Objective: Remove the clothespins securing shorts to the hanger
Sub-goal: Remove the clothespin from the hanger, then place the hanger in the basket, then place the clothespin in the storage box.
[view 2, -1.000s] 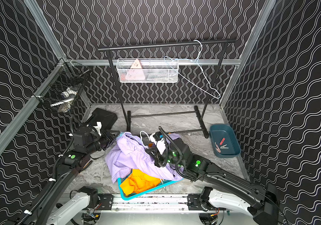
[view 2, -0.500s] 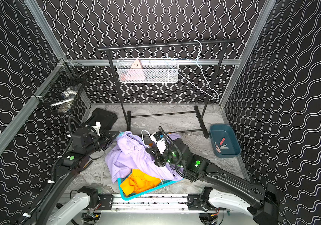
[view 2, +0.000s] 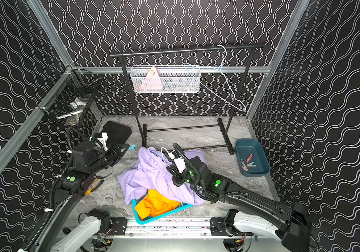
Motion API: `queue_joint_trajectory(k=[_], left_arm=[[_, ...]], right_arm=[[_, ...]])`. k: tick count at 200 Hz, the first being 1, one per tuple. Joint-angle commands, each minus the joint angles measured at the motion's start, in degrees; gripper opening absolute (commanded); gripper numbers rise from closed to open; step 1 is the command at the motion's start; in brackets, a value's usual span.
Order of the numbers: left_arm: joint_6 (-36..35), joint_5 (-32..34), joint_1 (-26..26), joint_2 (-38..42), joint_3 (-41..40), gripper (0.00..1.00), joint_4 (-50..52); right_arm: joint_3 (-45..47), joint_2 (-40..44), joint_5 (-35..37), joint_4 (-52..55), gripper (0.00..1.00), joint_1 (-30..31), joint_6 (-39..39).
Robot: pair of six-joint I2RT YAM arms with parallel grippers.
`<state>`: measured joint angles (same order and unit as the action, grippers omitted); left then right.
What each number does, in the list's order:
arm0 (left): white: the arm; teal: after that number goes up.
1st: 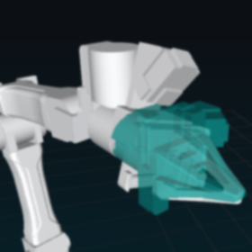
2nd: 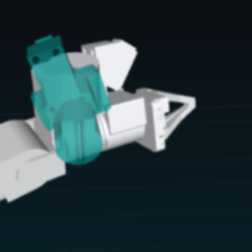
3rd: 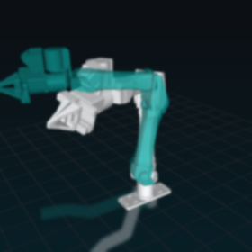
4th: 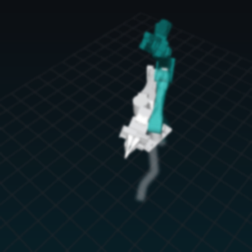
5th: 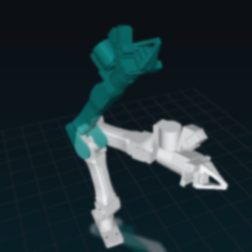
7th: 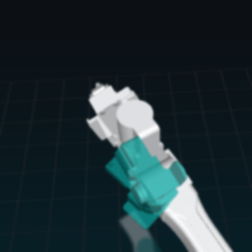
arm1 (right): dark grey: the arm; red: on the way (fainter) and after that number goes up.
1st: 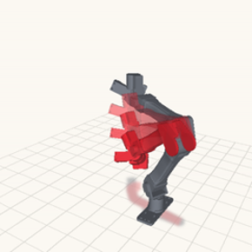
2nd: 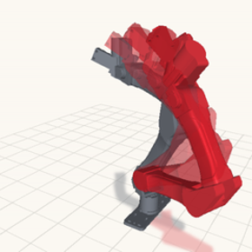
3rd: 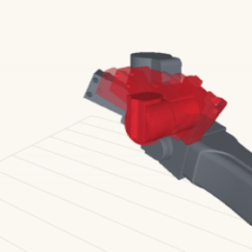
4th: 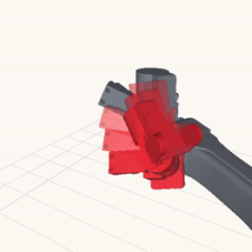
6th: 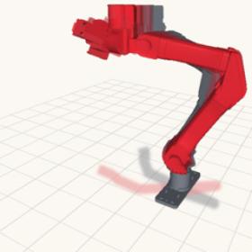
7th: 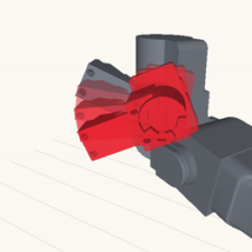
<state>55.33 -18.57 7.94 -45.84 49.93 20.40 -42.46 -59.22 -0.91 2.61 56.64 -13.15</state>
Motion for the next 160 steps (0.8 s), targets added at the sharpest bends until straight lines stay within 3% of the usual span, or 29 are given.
queue_joint_trajectory(k=[1, 31, 58, 78, 130, 160], left_arm=[[-1.37, -2.17, 0.05, -0.03, 0.6, 0.06, -1.62], [-1.72, -5.03, 0.05, -0.57, 1.14, 0.07, -3.12], [-1.87, -7.26, 0.14, -0.91, 1.15, 0.07, -4.93], [-1.92, -8.85, 0.49, -1.49, 1.12, 0.07, -6.43], [-2.99, -10.29, 3.65, -3.02, 1.16, 0.07, -9.59], [-1.64, -9.06, 8.25, -3.97, -0.76, 0.14, -15.57]], right_arm=[[1.87, -1.14, -5.8, -4.16, 0.0, -2.06, -5.53], [5.3, -3.7, -17.57, -8.1, 0.01, -11.2, -14.24], [4.52, -2.51, -14.27, -2.75, 0.32, -12.3, -13.99], [3.37, -0.6, -11.77, 2.42, 0.44, -13.82, -13.92], [-0.4, 9.41, -5.08, 16.39, 0.52, -18.23, -12.61], [-4.13, 9.54, -13.62, 13.44, 0.59, -18.14, -15.5]])
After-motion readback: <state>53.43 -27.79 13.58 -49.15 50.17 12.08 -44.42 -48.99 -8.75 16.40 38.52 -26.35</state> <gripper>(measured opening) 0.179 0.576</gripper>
